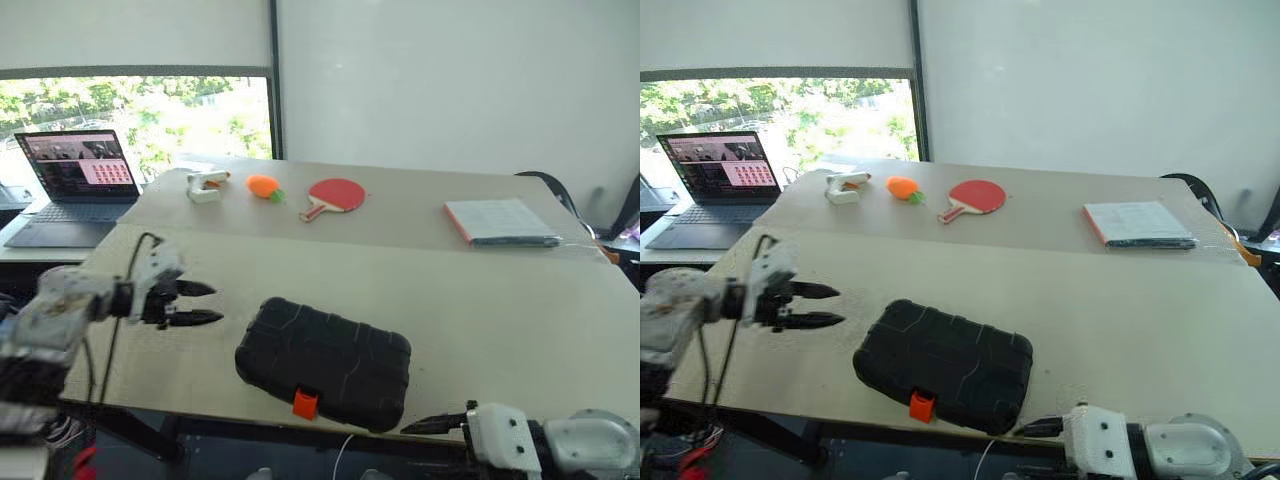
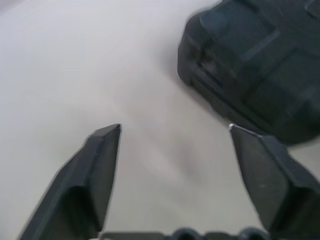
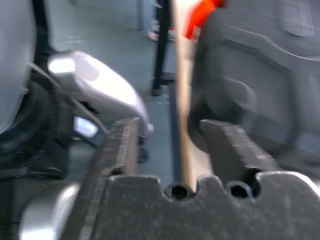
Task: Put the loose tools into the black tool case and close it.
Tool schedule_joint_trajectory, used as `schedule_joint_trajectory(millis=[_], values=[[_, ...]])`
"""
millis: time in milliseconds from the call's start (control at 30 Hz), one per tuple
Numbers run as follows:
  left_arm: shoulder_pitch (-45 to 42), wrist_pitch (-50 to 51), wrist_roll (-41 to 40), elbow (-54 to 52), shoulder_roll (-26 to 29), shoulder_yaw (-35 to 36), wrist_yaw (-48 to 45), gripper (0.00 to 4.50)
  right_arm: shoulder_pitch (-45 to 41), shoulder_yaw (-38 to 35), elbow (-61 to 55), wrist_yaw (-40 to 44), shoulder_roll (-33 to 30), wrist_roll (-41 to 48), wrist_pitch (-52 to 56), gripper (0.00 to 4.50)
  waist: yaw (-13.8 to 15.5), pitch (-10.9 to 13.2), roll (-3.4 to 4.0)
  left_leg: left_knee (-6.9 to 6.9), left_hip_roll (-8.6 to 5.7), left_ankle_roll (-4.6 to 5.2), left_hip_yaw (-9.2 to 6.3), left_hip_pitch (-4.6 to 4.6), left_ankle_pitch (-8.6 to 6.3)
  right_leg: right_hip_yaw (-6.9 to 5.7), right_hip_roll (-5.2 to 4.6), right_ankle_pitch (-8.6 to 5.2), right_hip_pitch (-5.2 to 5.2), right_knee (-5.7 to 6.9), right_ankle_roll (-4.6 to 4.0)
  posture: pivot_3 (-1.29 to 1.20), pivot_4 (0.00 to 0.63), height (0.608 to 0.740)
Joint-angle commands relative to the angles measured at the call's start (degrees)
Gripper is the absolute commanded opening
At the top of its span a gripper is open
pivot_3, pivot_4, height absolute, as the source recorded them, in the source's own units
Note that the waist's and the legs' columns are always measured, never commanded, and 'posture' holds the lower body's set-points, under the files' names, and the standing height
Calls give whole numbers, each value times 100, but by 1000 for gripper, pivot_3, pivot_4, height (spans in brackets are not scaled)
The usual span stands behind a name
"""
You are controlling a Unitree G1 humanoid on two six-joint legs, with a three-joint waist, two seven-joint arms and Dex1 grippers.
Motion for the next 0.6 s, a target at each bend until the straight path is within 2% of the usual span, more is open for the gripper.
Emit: schedule_joint_trajectory(millis=[33, 100, 200, 233, 433, 600], values=[[-989, -917, 652, 1094, -512, -488, -45, 2038, -416, 382, -86, -4, 144, -84, 313, 782, -13, 3, -5, 2, 0, 0, -1, -8, 0, 0, 1, 0, -7, -1, 1, 0, 150, 736], [-1382, -1328, 882, 1659, -822, -667, -78, 1207, -618, 572, -66, -44, 248, -96, 485, 15, -14, 4, -10, 5, -2, 1, -3, -15, 0, -1, 2, 1, -9, -2, 2, 0, 150, 736], [-1806, -1769, 1133, 2239, -1262, -841, -87, 182, -802, 833, 15, -64, 415, -273, 550, 0, -31, 4, -11, 5, -2, 3, -5, -20, -2, 1, 2, 1, -11, -3, 4, 0, 150, 736], [-1903, -1892, 1206, 2383, -1371, -876, -57, 31, -853, 896, 45, -81, 469, -324, 561, 0, -31, 4, -11, 5, -2, 5, -6, -23, -3, 1, 2, 1, -13, -4, 4, 0, 150, 736], [-2136, -2218, 1411, 2754, -1836, -1028, -347, 31, -1338, 1024, 352, -416, 919, -541, 831, 0, -47, 7, -16, 11, -4, 7, -9, -30, -4, 0, 1, 1, -16, -2, 9, 0, 150, 736], [-1801, -1956, 1309, 2246, -1840, -1124, -917, 31, -1642, 602, 765, -564, 1044, -588, 812, 0, -110, 7, -16, 16, -3, 7, -10, -26, -4, 1, 2, 4, -12, 2, 10, 0, 150, 736]])
